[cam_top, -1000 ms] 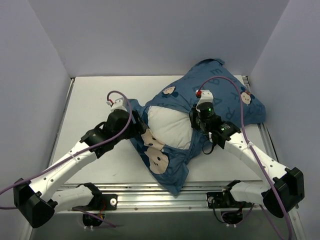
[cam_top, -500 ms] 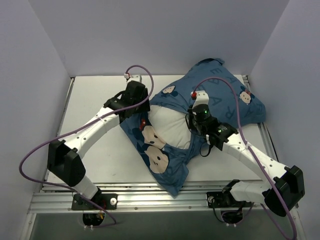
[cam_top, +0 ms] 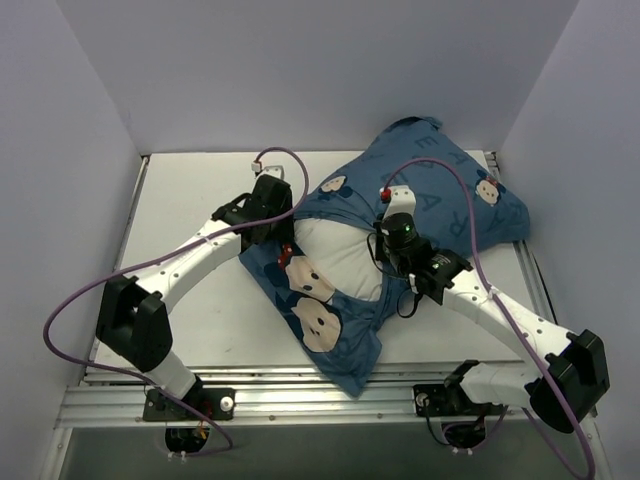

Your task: Remove the pillowcase from the pillow

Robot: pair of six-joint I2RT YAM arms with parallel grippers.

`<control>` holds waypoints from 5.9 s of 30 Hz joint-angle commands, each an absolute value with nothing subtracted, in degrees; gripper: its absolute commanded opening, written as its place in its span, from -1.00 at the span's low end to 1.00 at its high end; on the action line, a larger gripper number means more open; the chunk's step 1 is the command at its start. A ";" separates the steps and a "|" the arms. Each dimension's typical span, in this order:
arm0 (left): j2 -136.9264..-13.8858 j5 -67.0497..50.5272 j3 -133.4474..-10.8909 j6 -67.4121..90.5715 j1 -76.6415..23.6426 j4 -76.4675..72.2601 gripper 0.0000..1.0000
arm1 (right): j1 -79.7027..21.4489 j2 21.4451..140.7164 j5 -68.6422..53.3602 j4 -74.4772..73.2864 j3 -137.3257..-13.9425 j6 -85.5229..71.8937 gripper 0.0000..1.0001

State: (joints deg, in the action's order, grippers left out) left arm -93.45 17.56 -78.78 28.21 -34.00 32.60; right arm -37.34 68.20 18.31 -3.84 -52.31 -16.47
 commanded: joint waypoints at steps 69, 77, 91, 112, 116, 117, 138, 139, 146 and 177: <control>-55.81 3.25 -37.27 43.68 -29.53 17.75 -0.95 | -58.81 108.90 27.96 -10.99 -72.16 -28.30 0.33; -52.91 0.53 -40.33 44.21 -29.62 22.58 -0.95 | -50.37 103.03 26.19 -9.84 -75.75 -26.64 -1.00; -45.45 -2.90 -37.45 45.79 -30.06 34.63 -0.95 | -31.47 90.00 18.90 -5.27 -82.18 -29.18 -1.00; -85.06 13.18 -43.23 52.38 -36.65 -2.53 -0.86 | -26.89 82.00 -8.79 5.00 -73.66 -34.10 -1.00; -87.63 11.96 -44.73 54.58 -36.83 -5.89 -0.32 | -26.81 82.44 -7.83 6.68 -73.74 -34.98 -1.00; -84.67 11.95 -44.39 55.10 -36.74 -5.45 -0.15 | -26.89 82.62 -7.04 6.51 -74.09 -34.81 -1.00; -62.12 7.82 -41.74 55.81 -40.87 2.03 0.94 | -35.15 91.32 -0.18 8.35 -77.17 -32.17 -1.00; -63.18 8.08 -42.10 55.11 -40.78 1.41 0.93 | -35.50 91.84 1.04 8.35 -77.25 -31.99 -1.00; -72.76 10.02 -47.19 53.09 -40.61 -4.74 0.93 | -37.26 92.02 1.41 7.30 -75.59 -30.76 -1.00; -81.12 2.90 -64.86 47.99 -34.37 -0.09 -0.95 | -49.13 77.96 2.29 -5.90 -61.45 -16.79 0.04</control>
